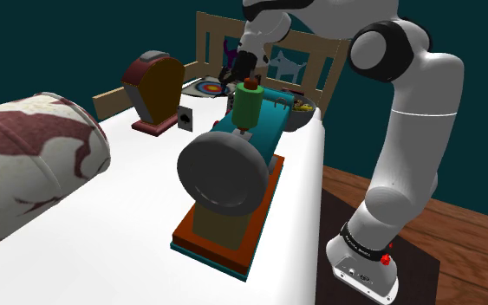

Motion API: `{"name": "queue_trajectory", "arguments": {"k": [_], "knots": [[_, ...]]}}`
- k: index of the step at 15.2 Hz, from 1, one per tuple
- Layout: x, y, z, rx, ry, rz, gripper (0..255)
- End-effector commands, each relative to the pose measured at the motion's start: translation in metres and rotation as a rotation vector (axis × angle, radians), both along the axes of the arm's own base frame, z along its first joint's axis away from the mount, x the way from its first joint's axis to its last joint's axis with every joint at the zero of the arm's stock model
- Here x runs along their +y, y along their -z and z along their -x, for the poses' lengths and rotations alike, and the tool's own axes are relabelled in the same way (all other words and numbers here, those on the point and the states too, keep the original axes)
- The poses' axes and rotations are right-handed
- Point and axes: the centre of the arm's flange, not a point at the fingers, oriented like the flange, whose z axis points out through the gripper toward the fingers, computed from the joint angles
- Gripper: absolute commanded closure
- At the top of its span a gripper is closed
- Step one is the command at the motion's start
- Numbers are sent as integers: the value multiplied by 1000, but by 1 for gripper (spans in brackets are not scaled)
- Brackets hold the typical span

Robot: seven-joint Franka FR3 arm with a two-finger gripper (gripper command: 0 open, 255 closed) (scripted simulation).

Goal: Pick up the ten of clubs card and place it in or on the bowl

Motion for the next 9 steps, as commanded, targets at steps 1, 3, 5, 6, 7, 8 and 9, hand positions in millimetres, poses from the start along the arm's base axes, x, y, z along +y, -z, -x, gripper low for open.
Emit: {"name": "queue_trajectory", "arguments": {"k": [1, 3, 5, 6, 7, 8, 9], "knots": [[3, 5, 2, 0, 0, 0, 0], [3, 5, 2, 0, 0, 0, 0], [3, 5, 2, 0, 0, 0, 0], [3, 5, 2, 0, 0, 0, 0], [3, 5, 2, 0, 0, 0, 0], [3, 5, 2, 0, 0, 0, 0], [3, 5, 2, 0, 0, 0, 255]]}}
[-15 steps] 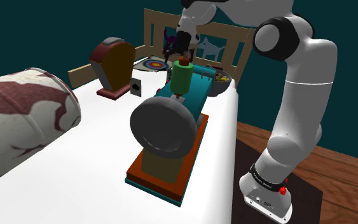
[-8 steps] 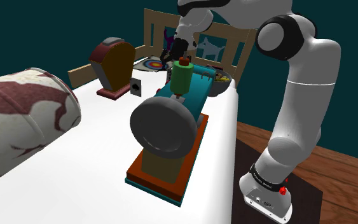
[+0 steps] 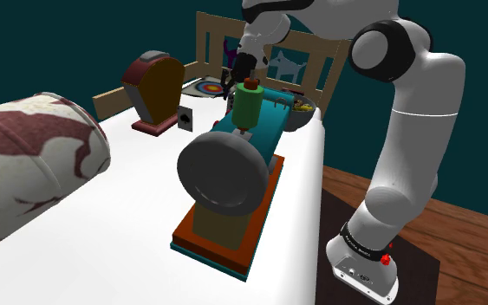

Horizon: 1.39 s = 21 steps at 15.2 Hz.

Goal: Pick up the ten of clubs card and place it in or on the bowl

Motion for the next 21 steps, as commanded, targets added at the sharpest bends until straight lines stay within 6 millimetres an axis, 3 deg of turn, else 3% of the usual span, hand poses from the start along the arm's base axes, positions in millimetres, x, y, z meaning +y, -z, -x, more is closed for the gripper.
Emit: {"name": "queue_trajectory", "arguments": {"k": [1, 9, 21], "knots": [[0, 0, 0, 0, 0, 0, 255], [0, 0, 0, 0, 0, 0, 255], [0, -63, 0, 0, 0, 0, 255]]}}
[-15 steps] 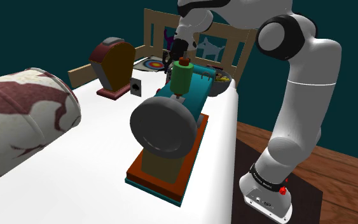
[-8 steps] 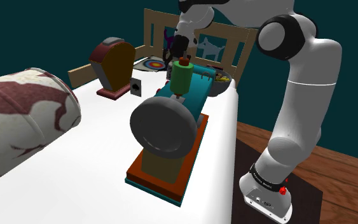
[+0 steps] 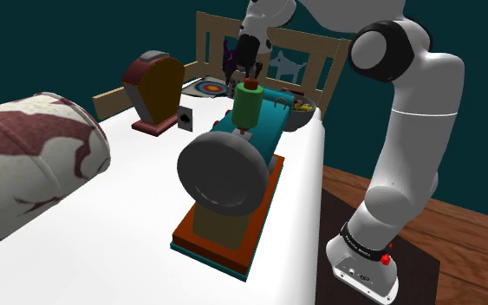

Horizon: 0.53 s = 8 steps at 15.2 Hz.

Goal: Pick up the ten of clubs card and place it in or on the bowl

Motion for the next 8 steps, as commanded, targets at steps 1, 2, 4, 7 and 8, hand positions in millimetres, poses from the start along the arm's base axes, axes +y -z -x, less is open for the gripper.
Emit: {"name": "queue_trajectory", "arguments": {"k": [1, 2, 4, 7, 8], "knots": [[0, -11, 0, 0, 0, 0, 255], [0, -17, 0, 0, 0, 0, 255], [0, -27, 0, 0, 0, 0, 255], [0, -43, 0, 0, 0, 0, 255], [0, -48, 0, 0, 0, 0, 255]]}}
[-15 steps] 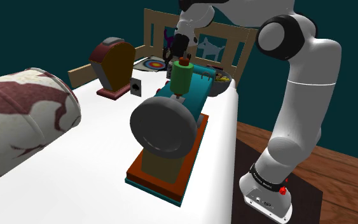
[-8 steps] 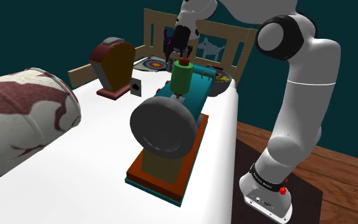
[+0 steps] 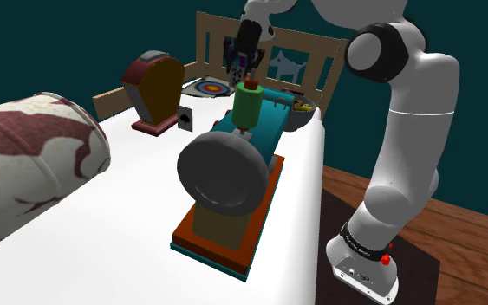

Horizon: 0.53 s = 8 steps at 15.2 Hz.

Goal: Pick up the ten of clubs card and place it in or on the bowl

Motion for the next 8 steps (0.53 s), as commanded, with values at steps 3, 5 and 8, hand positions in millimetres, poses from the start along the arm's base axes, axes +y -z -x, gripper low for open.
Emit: {"name": "queue_trajectory", "arguments": {"k": [3, 5, 8], "knots": [[0, -22, 0, 0, 0, 0, 255], [0, -32, 0, 0, 0, 0, 255], [0, -48, 0, 0, 0, 0, 255]]}}
